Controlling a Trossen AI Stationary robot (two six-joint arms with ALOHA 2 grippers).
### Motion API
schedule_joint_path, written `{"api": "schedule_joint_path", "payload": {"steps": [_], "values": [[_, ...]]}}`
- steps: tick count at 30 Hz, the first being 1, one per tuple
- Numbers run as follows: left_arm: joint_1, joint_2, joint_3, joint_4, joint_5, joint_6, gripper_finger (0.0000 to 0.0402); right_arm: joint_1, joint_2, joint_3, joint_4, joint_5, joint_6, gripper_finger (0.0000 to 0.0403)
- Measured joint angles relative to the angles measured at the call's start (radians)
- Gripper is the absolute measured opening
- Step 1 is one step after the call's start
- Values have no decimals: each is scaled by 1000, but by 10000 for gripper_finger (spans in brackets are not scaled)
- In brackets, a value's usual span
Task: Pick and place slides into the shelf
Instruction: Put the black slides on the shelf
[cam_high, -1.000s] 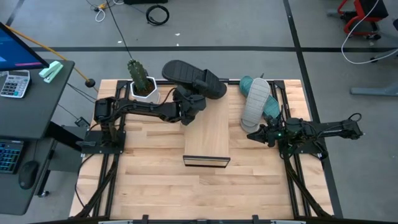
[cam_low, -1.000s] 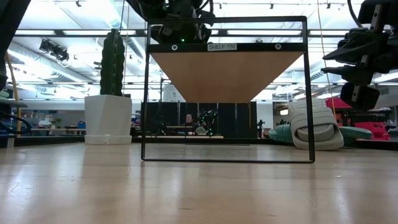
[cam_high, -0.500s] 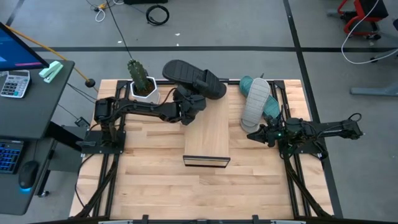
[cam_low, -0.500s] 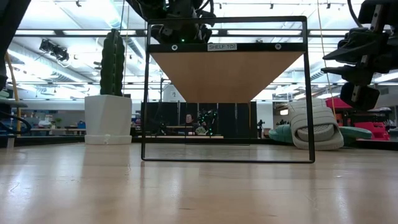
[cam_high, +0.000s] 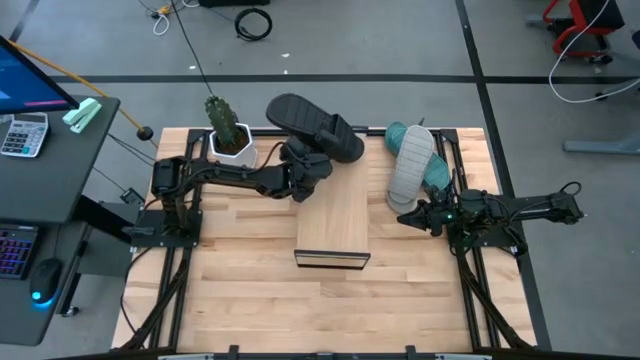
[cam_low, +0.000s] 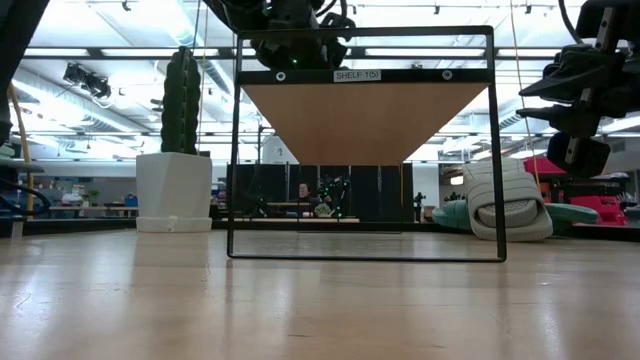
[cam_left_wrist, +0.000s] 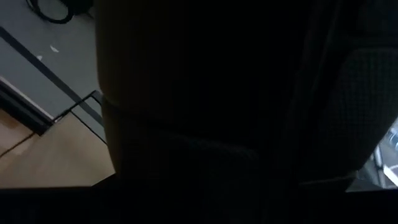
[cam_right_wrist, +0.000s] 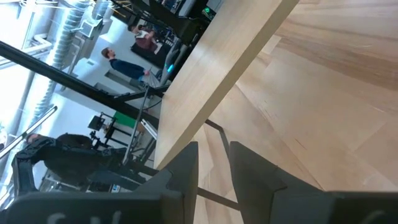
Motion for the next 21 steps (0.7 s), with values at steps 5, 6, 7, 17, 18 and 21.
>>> {"api": "schedule_joint_path", "payload": {"steps": [5, 6, 7, 17, 18, 21], "values": [[10, 0, 0, -1, 32, 34, 231, 0, 0, 0, 0, 0, 14, 98], [11, 0, 0, -1, 32, 51, 231, 0, 0, 0, 0, 0, 14, 98], [11, 0, 0, -1, 32, 60, 231, 0, 0, 0, 0, 0, 14, 98], [11, 1, 2, 73, 58, 138, 231, 0, 0, 0, 0, 0, 15, 98], [11, 6, 2, 84, 70, 145, 231, 0, 0, 0, 0, 0, 15, 98], [11, 50, 26, 164, 77, 174, 231, 0, 0, 0, 0, 0, 11, 98]]}}
